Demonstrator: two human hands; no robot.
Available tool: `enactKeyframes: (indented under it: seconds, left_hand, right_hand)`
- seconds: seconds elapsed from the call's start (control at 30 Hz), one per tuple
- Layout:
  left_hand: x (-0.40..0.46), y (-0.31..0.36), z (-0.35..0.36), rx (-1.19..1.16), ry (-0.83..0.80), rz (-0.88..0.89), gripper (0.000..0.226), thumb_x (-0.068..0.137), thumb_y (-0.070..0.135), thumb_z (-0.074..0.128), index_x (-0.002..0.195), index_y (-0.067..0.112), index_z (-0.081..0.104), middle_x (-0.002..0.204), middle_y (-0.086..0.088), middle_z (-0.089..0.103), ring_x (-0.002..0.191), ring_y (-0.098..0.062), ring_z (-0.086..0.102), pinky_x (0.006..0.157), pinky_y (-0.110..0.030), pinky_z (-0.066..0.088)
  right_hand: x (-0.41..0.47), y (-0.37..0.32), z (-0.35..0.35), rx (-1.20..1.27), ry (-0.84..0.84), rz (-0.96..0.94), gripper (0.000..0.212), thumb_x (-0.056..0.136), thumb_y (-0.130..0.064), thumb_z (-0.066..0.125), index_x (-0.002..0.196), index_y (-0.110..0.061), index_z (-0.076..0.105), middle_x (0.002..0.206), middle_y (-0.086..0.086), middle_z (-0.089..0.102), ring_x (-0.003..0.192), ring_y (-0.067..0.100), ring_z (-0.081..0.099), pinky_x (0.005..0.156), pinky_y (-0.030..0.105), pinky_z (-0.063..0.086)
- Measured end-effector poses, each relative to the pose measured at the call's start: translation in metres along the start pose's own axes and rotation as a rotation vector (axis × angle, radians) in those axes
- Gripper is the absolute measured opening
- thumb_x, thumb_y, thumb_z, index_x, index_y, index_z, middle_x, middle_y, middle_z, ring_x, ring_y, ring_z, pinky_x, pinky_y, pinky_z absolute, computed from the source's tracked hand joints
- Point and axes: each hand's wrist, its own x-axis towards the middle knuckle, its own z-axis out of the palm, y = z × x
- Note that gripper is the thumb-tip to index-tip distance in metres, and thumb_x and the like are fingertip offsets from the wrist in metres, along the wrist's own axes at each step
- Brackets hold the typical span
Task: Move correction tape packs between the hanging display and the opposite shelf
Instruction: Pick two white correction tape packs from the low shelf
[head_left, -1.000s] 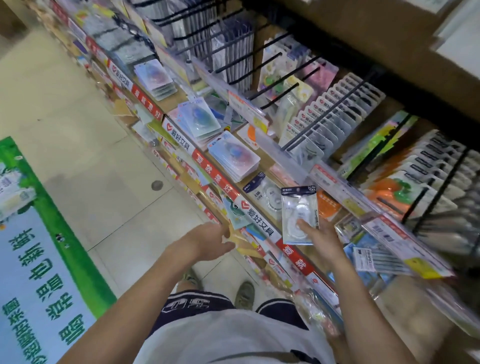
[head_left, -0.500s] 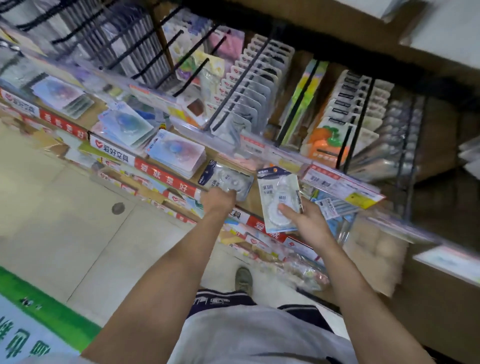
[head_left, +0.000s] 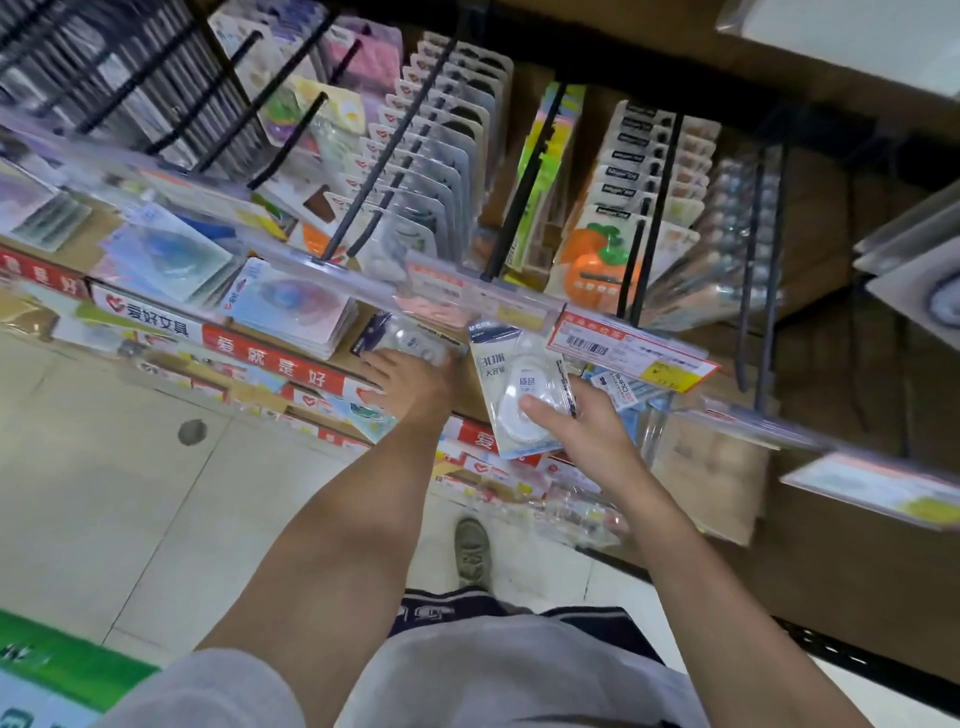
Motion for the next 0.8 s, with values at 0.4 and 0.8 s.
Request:
enactKeyframes:
  seconds: [0.4, 0.8]
  left_hand:
    - [-0.004, -0.010, -0.004, -0.295, 0.166, 0.142, 0.089, 0.073, 0.050, 0.078, 0.139, 0.001, 0.043, 0.163, -0.016, 0.017, 0.148, -0.037, 0.023, 0.120, -0.052, 0.018]
    - [-0.026, -0.067, -0.035, -1.132, -0.220, 0.103, 0.100, 0.065, -0.001, 0.087, 0.146, 0.022, 0.034, 0.133, -0.007, 0.057, 0.117, -0.026, 0.062, 0.094, -0.051, 0.057]
  right_hand:
    - [0.001, 0.004, -0.002, -0.006, -0.019, 0.012, 0.024, 0.094, -0.025, 0.071, 0.117, -0.024, 0.069, 0.110, -0.014, 0.073, 0.104, 0.000, 0.067, 0.087, 0.015, 0.047]
    - [0.010, 0.006, 0.011, 0.008, -0.079, 0.025, 0.029, 0.093, -0.028, 0.072, 0.121, -0.021, 0.068, 0.112, -0.010, 0.074, 0.106, 0.007, 0.068, 0.096, 0.030, 0.051]
